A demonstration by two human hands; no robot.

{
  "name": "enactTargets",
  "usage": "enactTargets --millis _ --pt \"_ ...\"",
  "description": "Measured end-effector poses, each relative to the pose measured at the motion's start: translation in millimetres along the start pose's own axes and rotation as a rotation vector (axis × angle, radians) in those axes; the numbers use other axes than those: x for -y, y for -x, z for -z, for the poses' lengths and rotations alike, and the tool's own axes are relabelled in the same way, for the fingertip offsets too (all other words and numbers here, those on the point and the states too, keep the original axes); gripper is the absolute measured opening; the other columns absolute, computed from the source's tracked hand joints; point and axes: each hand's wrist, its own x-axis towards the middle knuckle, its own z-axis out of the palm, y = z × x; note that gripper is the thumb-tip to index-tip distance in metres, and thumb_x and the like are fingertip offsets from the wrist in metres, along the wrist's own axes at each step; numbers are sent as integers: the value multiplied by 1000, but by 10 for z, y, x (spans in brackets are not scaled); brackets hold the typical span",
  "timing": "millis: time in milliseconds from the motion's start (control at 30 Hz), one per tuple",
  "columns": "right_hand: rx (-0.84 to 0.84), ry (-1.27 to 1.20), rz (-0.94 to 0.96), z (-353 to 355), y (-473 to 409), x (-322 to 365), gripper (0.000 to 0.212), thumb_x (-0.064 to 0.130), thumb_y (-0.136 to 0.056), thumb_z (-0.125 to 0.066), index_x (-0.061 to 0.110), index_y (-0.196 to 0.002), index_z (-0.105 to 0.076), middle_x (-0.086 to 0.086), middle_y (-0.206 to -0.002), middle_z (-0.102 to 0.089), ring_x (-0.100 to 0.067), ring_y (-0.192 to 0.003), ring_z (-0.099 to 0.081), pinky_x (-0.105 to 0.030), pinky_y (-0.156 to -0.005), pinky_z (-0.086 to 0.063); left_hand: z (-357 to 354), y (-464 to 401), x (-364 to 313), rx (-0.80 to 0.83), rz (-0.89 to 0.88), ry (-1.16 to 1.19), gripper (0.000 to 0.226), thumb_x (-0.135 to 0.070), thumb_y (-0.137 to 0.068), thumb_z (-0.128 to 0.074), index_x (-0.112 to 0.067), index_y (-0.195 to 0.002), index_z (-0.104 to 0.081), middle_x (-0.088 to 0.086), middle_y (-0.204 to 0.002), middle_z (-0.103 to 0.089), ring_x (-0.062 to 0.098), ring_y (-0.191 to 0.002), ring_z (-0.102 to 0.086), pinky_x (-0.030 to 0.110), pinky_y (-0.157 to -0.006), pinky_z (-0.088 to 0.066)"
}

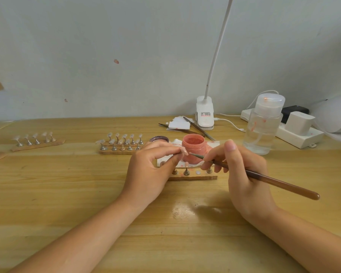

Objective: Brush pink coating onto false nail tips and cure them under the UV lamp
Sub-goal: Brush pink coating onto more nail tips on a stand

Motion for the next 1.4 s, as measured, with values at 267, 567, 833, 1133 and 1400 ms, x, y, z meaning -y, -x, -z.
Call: enactTargets --millis 267,567,833,1133,1400 --pt "64 81 22 -28 -19 -10 42 29 -93 -33 10 -72 -64 7 -74 -65 1 -71 -58 -13 -64 -41 -7 0 19 19 -15 -38 20 -2 -80 -67 -21 -87 -71 -18 -82 -64 3 -88 -59 7 -81 -37" --pt "75 106 29 -29 -33 -20 44 29 -94 -33 9 -71 -65 6 -73 -66 1 -72 -59 -15 -65 -42 -16 -1 53 2 -70 -93 14 -5 -80 -67 -15 -88 -73 -17 -79 -62 5 -85 -58 8 -80 -38" --pt "61 67 24 -11 -11 -16 43 31 -93 -33 14 -67 -64 5 -67 -64 -2 -62 -57 -13 -61 -40 -35 17 63 3 -112 -164 16 -19 -79 -59 -17 -86 -74 -12 -81 -64 4 -84 -51 37 -79 -43" --pt "89 102 14 -8 -18 -20 46 33 -92 -32 12 -67 -64 13 -64 -61 -3 -62 -58 -16 -59 -41 -37 18 50 -10 -105 -201 16 -20 -78 -60 -18 -85 -74 -17 -77 -59 5 -82 -48 38 -78 -43" --pt "77 81 22 -9 -17 -27 45 30 -93 -33 13 -67 -65 12 -63 -61 0 -60 -57 -11 -60 -39 -30 17 64 -6 -97 -196 16 -21 -79 -60 -19 -86 -74 -14 -78 -61 5 -82 -50 29 -79 -40"
